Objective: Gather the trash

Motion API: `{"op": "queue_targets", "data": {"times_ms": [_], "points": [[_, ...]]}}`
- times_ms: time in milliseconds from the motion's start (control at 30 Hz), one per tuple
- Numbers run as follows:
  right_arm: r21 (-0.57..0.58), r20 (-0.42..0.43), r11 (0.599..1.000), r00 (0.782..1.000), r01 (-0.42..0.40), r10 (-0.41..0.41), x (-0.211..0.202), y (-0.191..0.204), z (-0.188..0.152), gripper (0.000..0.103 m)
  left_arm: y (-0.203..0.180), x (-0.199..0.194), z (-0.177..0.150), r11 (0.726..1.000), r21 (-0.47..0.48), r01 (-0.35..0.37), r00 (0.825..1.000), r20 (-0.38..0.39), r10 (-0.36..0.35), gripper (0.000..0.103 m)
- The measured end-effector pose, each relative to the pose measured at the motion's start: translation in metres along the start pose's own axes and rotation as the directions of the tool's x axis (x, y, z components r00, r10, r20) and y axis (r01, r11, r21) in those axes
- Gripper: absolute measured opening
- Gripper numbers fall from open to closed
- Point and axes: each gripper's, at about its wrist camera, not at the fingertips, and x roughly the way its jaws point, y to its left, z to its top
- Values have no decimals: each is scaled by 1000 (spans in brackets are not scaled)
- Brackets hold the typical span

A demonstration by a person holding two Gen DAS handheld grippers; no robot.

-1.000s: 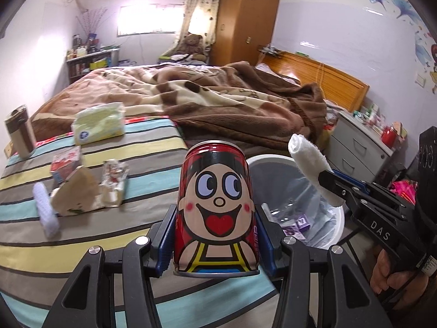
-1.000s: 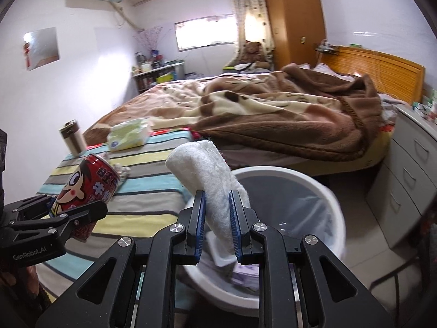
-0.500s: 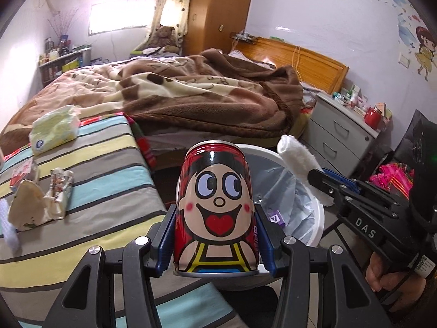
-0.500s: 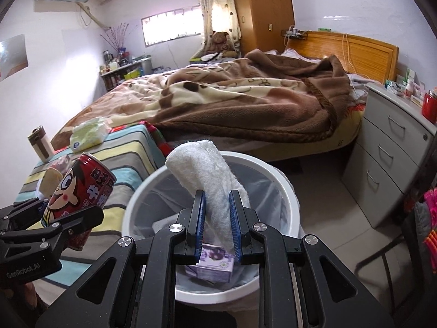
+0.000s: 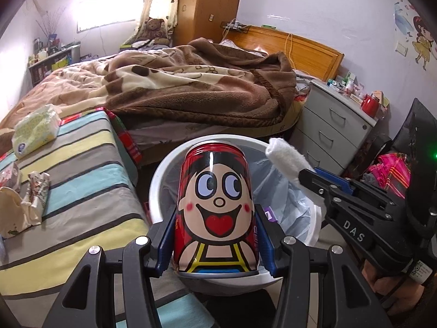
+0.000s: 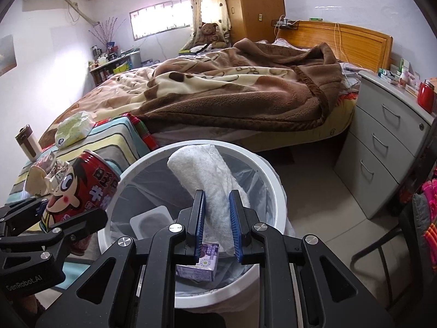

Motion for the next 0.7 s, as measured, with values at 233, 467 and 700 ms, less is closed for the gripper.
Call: {"op": "queue_targets", "data": {"times_ms": [233, 467, 700], "points": [[17, -17, 1000, 1000, 17, -17, 5, -3, -1, 21, -3, 0, 3, 1000, 6, 12, 1000, 12, -12, 55], [27, -4, 1000, 1000, 4, -4, 0, -1, -1, 48, 0, -6, 5, 1000, -1, 3, 1000, 26, -3, 61], [12, 10, 1000, 1000, -9, 9, -4, 7, 0, 49, 7, -20, 1, 1000, -13, -13, 999, 41, 13, 63]]}}
